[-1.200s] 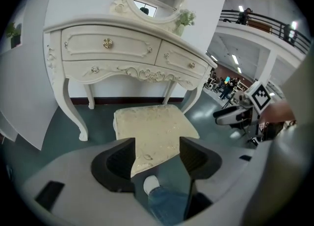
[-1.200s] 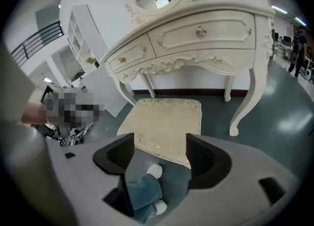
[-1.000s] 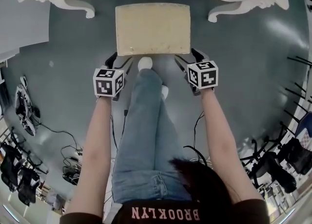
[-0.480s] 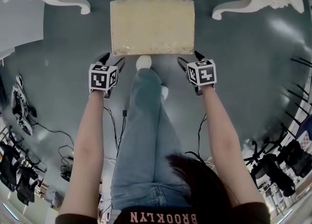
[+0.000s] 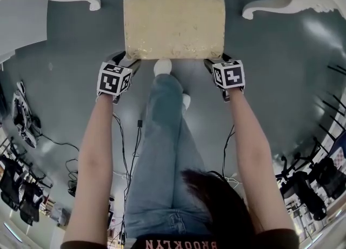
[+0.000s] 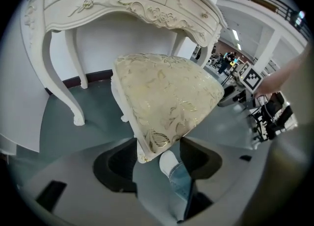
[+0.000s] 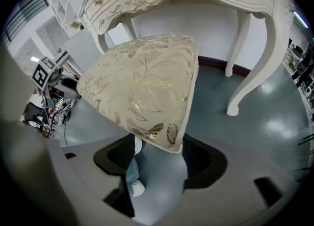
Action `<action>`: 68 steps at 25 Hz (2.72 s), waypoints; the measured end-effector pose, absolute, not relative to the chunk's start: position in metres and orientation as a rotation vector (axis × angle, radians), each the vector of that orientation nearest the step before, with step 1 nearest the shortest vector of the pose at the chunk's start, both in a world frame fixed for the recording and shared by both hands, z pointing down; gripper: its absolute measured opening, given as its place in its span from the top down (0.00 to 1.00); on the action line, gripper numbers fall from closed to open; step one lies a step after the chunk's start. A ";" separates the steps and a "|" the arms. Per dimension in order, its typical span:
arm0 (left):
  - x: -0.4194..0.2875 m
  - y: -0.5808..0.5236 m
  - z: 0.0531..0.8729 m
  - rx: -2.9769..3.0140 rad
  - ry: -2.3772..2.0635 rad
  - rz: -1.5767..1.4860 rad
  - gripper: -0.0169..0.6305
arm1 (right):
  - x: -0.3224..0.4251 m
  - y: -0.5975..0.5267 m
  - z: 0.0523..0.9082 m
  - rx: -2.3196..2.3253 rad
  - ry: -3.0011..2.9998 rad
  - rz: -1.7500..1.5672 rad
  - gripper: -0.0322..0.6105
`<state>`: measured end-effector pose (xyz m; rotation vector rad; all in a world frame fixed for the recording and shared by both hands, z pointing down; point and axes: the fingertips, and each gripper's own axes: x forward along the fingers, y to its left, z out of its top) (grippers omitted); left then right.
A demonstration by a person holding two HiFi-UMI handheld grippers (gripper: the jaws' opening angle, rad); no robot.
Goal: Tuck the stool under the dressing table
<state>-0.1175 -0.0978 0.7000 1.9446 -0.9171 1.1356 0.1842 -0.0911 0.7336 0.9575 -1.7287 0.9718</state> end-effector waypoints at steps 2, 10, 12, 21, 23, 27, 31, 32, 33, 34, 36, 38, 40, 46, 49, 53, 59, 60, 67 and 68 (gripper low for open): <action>-0.120 -0.099 0.703 1.963 -0.906 1.182 0.59 | 0.181 -0.093 0.733 0.964 -1.743 0.983 0.51; -0.122 -0.102 0.703 2.004 -0.876 1.197 0.59 | 0.179 -0.095 0.733 0.974 -1.734 0.987 0.51; -0.123 -0.104 0.703 2.008 -0.877 1.190 0.59 | 0.178 -0.096 0.733 0.975 -1.730 0.987 0.51; -0.129 -0.122 0.701 2.003 -0.945 1.160 0.59 | 0.175 -0.104 0.733 1.000 -1.734 0.976 0.54; -0.132 -0.133 0.699 2.011 -0.951 1.177 0.60 | 0.172 -0.112 0.732 1.012 -1.736 0.981 0.54; -0.133 -0.146 0.698 2.028 -0.944 1.202 0.61 | 0.171 -0.122 0.733 1.017 -1.739 0.973 0.54; -0.131 -0.159 0.699 2.053 -0.942 1.184 0.60 | 0.173 -0.136 0.732 1.033 -1.762 0.948 0.55; -0.131 -0.163 0.699 2.058 -0.947 1.173 0.60 | 0.174 -0.140 0.732 1.038 -1.769 0.940 0.56; -0.130 -0.169 0.698 2.062 -0.955 1.164 0.60 | 0.174 -0.146 0.732 1.045 -1.776 0.934 0.56; -0.130 -0.174 0.698 2.067 -0.964 1.158 0.60 | 0.175 -0.152 0.732 1.054 -1.782 0.928 0.56; -0.127 -0.187 0.698 2.081 -0.983 1.154 0.60 | 0.178 -0.166 0.732 1.076 -1.793 0.917 0.56; -0.125 -0.201 0.697 2.100 -1.000 1.153 0.61 | 0.180 -0.181 0.731 1.100 -1.803 0.909 0.57; -0.124 -0.214 0.696 2.118 -1.019 1.144 0.61 | 0.181 -0.195 0.731 1.115 -1.816 0.899 0.57; -0.123 -0.245 0.695 2.164 -1.069 1.101 0.61 | 0.183 -0.226 0.731 1.149 -1.849 0.843 0.58; -0.122 -0.260 0.695 2.189 -1.090 1.085 0.61 | 0.185 -0.242 0.731 1.183 -1.868 0.818 0.59; -0.120 -0.278 0.694 2.219 -1.124 1.064 0.61 | 0.186 -0.261 0.731 1.203 -1.897 0.792 0.60; -0.121 -0.305 0.694 2.268 -1.180 1.003 0.62 | 0.183 -0.290 0.731 1.212 -1.965 0.703 0.59; -0.120 -0.308 0.693 2.279 -1.185 0.988 0.61 | 0.184 -0.294 0.730 1.223 -1.974 0.690 0.58; -0.117 -0.328 0.694 2.357 -1.266 0.869 0.61 | 0.187 -0.320 0.730 1.297 -2.041 0.593 0.58; -0.117 -0.330 0.694 2.366 -1.277 0.855 0.62 | 0.188 -0.323 0.730 1.305 -2.049 0.581 0.58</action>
